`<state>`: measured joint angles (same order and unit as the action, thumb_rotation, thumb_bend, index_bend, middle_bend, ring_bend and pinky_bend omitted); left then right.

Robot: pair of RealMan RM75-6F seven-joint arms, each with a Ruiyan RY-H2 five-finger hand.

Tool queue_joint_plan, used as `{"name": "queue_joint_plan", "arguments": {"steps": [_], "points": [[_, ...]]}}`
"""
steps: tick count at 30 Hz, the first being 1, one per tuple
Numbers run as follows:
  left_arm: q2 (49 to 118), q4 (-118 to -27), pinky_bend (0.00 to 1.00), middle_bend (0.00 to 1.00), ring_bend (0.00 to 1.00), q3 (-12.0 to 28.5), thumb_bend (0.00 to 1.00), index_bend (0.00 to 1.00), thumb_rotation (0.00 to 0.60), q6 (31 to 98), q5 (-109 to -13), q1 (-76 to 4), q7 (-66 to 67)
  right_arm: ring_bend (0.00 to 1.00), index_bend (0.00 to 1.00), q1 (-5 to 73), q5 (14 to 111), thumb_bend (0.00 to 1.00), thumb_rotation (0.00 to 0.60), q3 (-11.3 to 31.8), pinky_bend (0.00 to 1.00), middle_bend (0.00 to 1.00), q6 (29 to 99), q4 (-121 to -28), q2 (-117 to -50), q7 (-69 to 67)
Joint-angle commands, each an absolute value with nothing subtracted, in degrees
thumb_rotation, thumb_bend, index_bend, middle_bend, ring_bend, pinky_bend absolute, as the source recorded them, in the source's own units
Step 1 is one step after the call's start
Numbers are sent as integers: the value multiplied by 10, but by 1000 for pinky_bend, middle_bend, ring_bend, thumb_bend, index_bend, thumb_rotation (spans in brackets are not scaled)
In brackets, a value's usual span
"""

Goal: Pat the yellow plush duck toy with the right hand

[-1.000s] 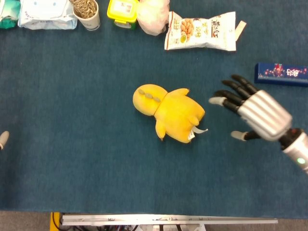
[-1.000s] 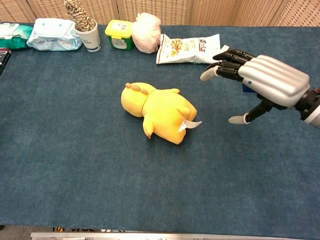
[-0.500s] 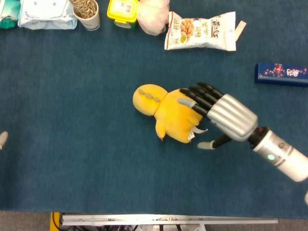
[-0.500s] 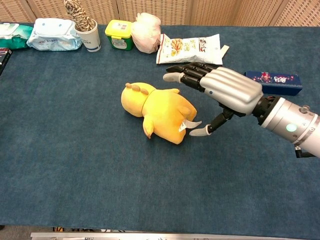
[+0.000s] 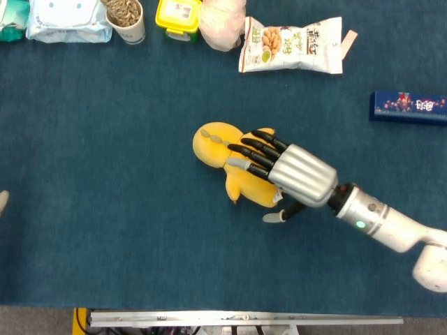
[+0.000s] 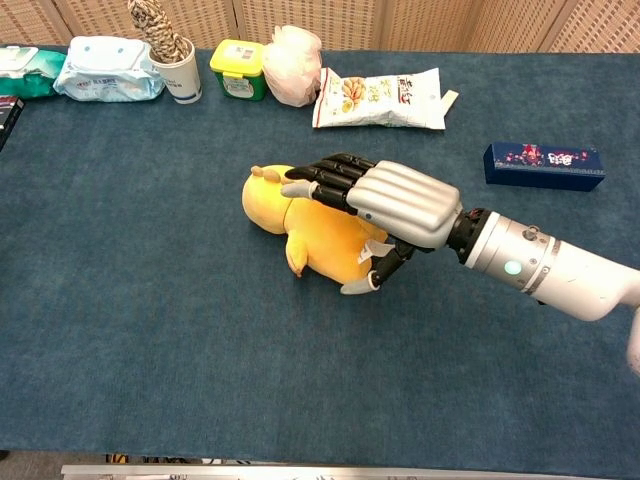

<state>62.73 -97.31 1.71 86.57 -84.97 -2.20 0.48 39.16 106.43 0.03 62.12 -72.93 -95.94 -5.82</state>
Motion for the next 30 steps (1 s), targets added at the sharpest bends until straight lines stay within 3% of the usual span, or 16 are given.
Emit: {"name": "queue_joint_plan", "arguments": {"steps": [1,12,22,30], "points": [[627,-973,158,262,235,17,220,267,600,865,-849,-22,5,0,1,403,1072,0,413,-8,0,16,629,-697,-983,-71],[630,-972,157,262,235,15,220,267,600,863,-853,-23,4,0,0,413,1062,0,413,-22,0,15,638,-630,-1011,-84],[629,-974,155,262,235,15,220,267,600,859,-854,-26,5,0,0,410,1056,0,413,-24,0,0,674,-651,-992,-84],[629,-973,155,262,235,15,220,267,600,858,-852,-25,3,0,0,425,1048,0,413,-27,0,0,654,-649,-1010,-84]]}}
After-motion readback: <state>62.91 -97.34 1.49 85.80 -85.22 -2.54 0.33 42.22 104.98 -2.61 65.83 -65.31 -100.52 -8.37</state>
